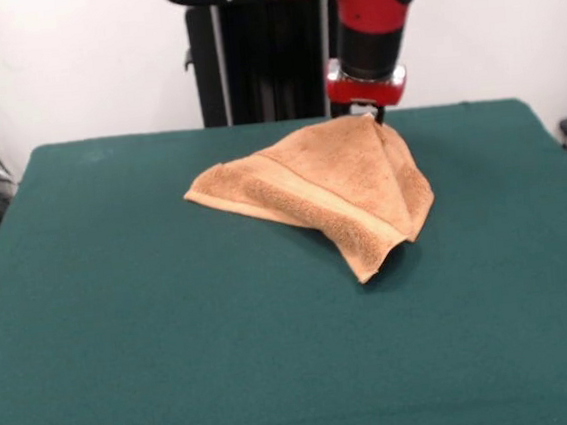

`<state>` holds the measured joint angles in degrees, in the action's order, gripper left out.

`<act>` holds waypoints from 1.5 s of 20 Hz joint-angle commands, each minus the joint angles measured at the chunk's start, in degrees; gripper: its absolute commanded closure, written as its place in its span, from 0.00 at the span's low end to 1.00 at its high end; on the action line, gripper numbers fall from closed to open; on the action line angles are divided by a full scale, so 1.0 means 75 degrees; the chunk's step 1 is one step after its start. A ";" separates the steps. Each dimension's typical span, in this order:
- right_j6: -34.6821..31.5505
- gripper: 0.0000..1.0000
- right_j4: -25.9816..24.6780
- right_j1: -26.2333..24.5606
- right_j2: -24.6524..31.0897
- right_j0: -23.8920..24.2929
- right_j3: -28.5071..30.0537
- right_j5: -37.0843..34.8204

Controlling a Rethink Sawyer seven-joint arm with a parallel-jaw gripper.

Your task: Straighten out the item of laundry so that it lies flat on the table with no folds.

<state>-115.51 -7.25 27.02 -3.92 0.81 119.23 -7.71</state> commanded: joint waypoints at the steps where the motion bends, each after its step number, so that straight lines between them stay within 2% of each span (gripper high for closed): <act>1: -0.0815 0.00 0.0333 -0.0458 0.0295 -0.0208 -0.1212 -0.0353; 9: -0.1045 0.00 0.0207 -0.1204 0.0359 -0.0120 -0.1240 0.0804; 15: -0.1042 0.00 0.0162 -0.1318 0.0235 -0.0201 -0.1294 0.0901; 17: -0.1042 0.00 0.0101 -0.1361 -0.0010 -0.0431 -0.1410 0.1056; 18: -0.1083 1.00 0.0067 -0.1387 -0.0136 -0.0525 -0.1436 0.1307; 30: -0.1050 1.00 0.0074 -0.1281 -0.0052 -0.0482 -0.1282 0.1279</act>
<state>-115.51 -7.25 25.31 -5.06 -2.71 117.37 -6.32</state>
